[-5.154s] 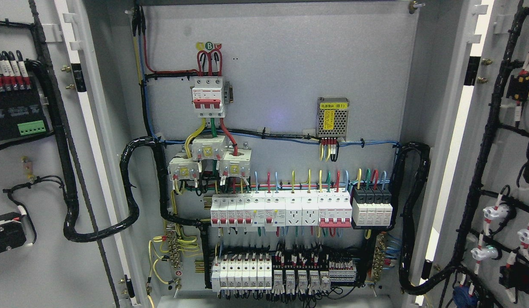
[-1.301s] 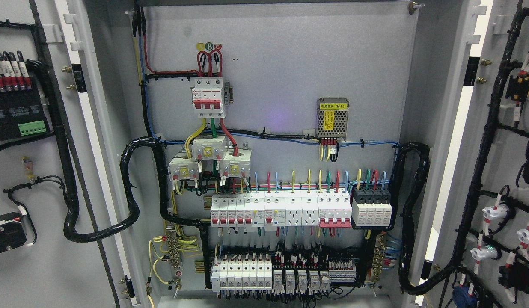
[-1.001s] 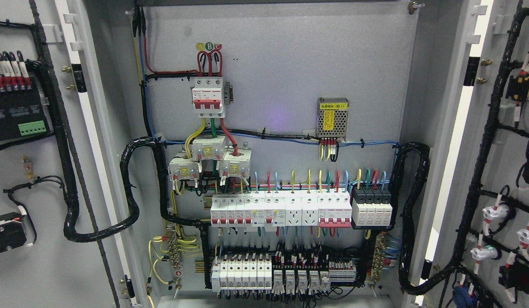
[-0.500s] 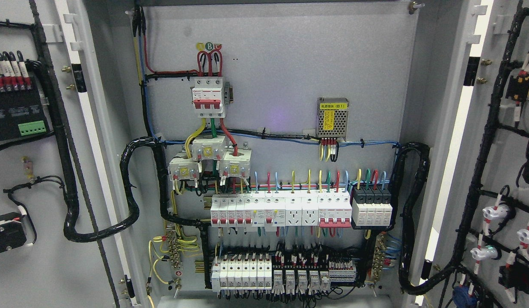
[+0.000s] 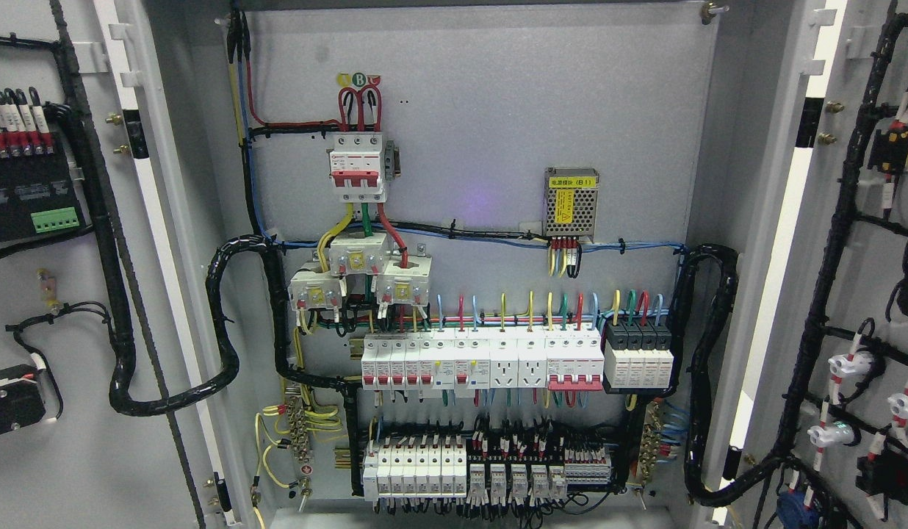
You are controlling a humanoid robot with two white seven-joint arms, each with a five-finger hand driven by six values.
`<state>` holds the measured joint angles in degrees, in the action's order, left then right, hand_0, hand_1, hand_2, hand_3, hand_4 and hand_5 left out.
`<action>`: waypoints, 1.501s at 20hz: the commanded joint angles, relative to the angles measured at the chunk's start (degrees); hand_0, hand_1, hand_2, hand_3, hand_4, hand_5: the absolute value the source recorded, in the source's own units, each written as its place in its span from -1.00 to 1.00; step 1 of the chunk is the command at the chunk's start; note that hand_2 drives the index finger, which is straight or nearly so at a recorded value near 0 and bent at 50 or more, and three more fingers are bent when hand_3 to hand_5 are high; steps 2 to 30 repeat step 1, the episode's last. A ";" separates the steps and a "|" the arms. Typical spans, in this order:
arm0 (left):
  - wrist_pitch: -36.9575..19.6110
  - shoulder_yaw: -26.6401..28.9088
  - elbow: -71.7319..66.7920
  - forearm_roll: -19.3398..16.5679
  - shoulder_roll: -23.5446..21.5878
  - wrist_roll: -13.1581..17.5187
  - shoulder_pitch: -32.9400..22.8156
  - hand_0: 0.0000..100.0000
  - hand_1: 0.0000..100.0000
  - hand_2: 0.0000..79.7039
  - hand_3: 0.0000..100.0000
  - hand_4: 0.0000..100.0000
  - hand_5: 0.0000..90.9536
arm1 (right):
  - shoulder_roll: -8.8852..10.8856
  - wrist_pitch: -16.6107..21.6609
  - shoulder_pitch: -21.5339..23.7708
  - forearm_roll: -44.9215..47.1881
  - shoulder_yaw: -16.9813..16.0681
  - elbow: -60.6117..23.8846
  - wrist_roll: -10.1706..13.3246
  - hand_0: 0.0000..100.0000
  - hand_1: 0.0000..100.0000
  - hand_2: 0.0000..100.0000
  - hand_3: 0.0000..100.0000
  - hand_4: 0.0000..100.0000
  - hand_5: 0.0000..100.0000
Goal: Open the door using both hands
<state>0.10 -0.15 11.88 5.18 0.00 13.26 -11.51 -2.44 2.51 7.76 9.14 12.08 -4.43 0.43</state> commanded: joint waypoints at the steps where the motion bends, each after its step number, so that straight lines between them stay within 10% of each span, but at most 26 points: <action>1: -0.01 -1.79 -0.01 0.00 1.58 0.01 0.00 -1.00 -1.00 -1.00 -1.00 -0.94 -1.00 | 0.16 0.21 0.15 0.00 0.04 0.30 0.01 -1.00 -1.00 -1.00 -1.00 -1.00 -1.00; 30: -0.01 -1.79 -0.01 0.00 1.58 0.01 0.00 -1.00 -1.00 -1.00 -1.00 -0.94 -1.00 | 0.16 0.21 0.15 0.00 0.04 0.30 0.01 -1.00 -1.00 -1.00 -1.00 -1.00 -1.00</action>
